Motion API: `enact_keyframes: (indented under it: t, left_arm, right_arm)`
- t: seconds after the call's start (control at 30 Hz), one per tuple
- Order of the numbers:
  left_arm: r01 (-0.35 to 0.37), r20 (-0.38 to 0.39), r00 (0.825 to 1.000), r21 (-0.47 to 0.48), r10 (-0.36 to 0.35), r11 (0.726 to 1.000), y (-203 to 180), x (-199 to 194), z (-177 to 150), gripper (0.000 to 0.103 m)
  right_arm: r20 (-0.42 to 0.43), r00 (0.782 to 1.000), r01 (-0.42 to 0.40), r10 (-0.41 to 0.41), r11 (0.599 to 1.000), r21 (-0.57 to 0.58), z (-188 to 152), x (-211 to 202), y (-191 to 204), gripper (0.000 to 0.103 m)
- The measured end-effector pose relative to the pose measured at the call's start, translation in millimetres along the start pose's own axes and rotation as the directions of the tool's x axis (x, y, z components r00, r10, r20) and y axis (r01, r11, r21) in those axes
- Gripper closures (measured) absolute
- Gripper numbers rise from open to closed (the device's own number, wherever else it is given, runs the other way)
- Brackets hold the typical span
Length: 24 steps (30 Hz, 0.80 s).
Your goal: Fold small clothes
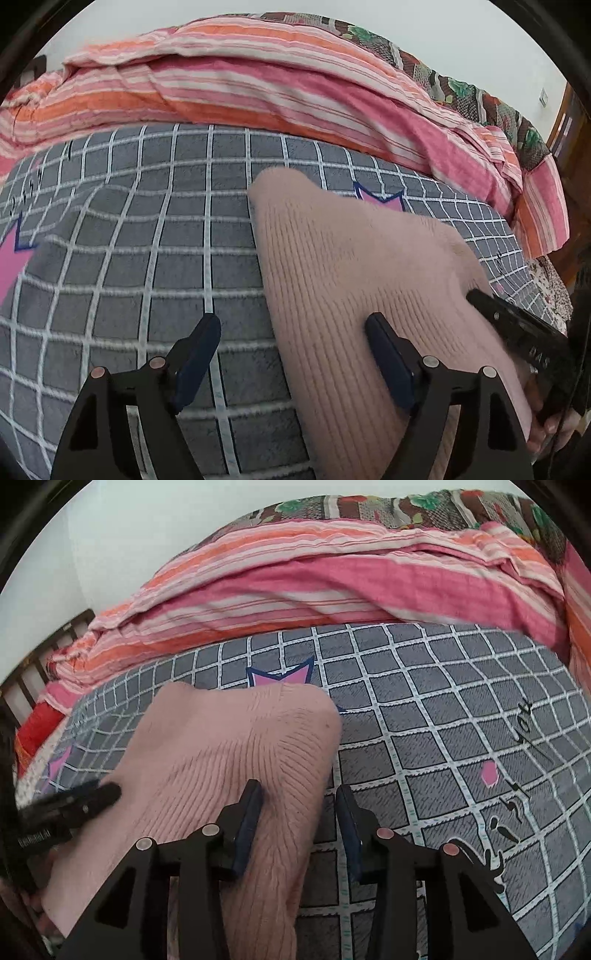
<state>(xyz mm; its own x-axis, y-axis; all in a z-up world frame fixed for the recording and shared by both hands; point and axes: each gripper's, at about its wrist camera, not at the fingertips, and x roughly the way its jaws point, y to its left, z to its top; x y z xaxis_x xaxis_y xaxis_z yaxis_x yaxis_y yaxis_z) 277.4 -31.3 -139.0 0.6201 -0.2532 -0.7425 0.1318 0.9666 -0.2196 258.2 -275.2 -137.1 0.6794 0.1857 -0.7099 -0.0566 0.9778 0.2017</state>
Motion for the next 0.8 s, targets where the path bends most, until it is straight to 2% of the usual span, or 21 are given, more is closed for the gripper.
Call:
enact_keyframes:
  t: [0.27, 0.4, 0.43, 0.47, 0.6, 0.7, 0.8]
  left_arm:
    - [-0.038, -0.025, 0.999, -0.071, 0.037, 0.997, 16, 29, 22, 0.024]
    - [-0.126, -0.008, 0.992, -0.056, 0.126, 0.99, 17, 36, 39, 0.024]
    - [-0.13, -0.009, 0.991, -0.057, 0.13, 0.99, 17, 37, 41, 0.024]
    - [-0.124, -0.015, 0.992, -0.062, 0.123, 0.99, 18, 37, 42, 0.027]
    - [0.015, -0.061, 0.998, -0.108, -0.022, 0.994, 20, 31, 38, 0.03]
    - [0.092, -0.077, 0.992, -0.08, -0.098, 0.993, 8, 22, 25, 0.03]
    - [0.132, -0.083, 0.987, -0.04, -0.135, 0.99, -9, 7, 7, 0.03]
  right_arm:
    - [0.014, 1.0, 0.01, -0.01, 1.0, -0.011, -3, -1, 2, 0.064]
    - [0.021, 1.0, -0.002, 0.002, 1.0, -0.009, -4, -1, 0, 0.064]
    - [0.024, 1.0, -0.003, 0.004, 1.0, -0.008, -5, -1, 0, 0.064]
    - [0.027, 1.0, -0.005, 0.005, 1.0, -0.007, -5, -1, -1, 0.064]
    - [0.023, 0.999, -0.036, 0.036, 0.999, 0.016, -4, -2, -5, 0.063]
    - [0.018, 0.997, -0.076, 0.075, 0.996, 0.05, 0, -11, -10, 0.062]
    - [0.023, 0.995, -0.101, 0.1, 0.994, 0.045, -3, -24, -9, 0.062]
